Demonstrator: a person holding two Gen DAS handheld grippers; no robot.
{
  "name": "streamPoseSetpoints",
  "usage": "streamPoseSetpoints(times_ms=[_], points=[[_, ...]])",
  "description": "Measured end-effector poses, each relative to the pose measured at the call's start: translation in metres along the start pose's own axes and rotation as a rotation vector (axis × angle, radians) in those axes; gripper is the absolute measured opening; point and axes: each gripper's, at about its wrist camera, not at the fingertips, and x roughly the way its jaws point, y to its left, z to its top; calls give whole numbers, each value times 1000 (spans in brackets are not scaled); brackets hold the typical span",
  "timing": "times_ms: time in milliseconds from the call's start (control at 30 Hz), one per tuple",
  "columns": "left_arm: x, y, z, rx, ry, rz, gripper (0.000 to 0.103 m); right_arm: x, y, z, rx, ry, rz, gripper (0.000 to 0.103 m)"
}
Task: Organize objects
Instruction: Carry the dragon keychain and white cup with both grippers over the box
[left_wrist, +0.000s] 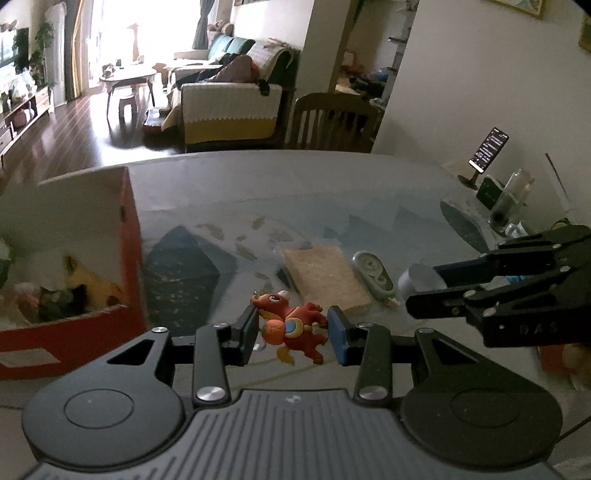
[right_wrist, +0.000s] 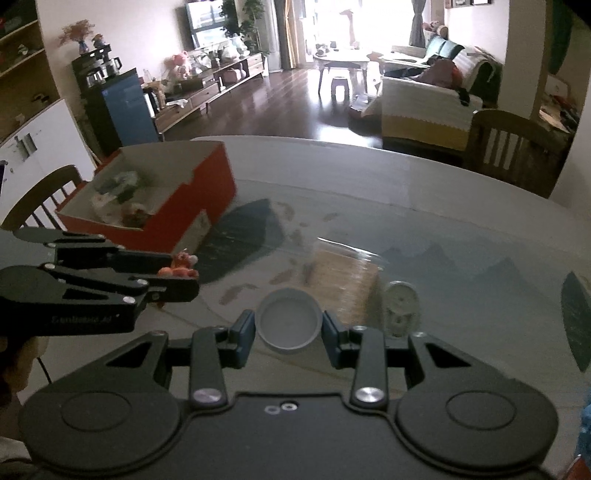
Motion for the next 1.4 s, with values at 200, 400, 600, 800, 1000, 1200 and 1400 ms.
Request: streamPoseSetpoints(times_ms=[200, 400, 600, 800, 1000, 1200, 1400], points=[[-29, 30, 8, 17, -34, -11, 39, 8, 37, 13, -20, 1, 7, 38], [-52, 70, 21, 39, -63, 7, 39, 21, 78, 33, -56, -6, 15, 38], [-66, 113, 33, 52, -90, 41, 39, 34, 117, 57, -103, -25, 16, 38], [-70, 153, 41, 62, -101, 75, 39, 57, 146, 85, -145, -29, 8, 38], [-63, 190, 45, 67, -104, 124, 39, 90, 165, 112, -167, -27, -13, 38], [-42, 226, 51, 58, -89, 167, 39, 129, 178, 129, -206, -3, -31, 38], [-16, 244, 57, 88, -60, 181, 39, 165, 186, 143, -216, 20, -55, 38]])
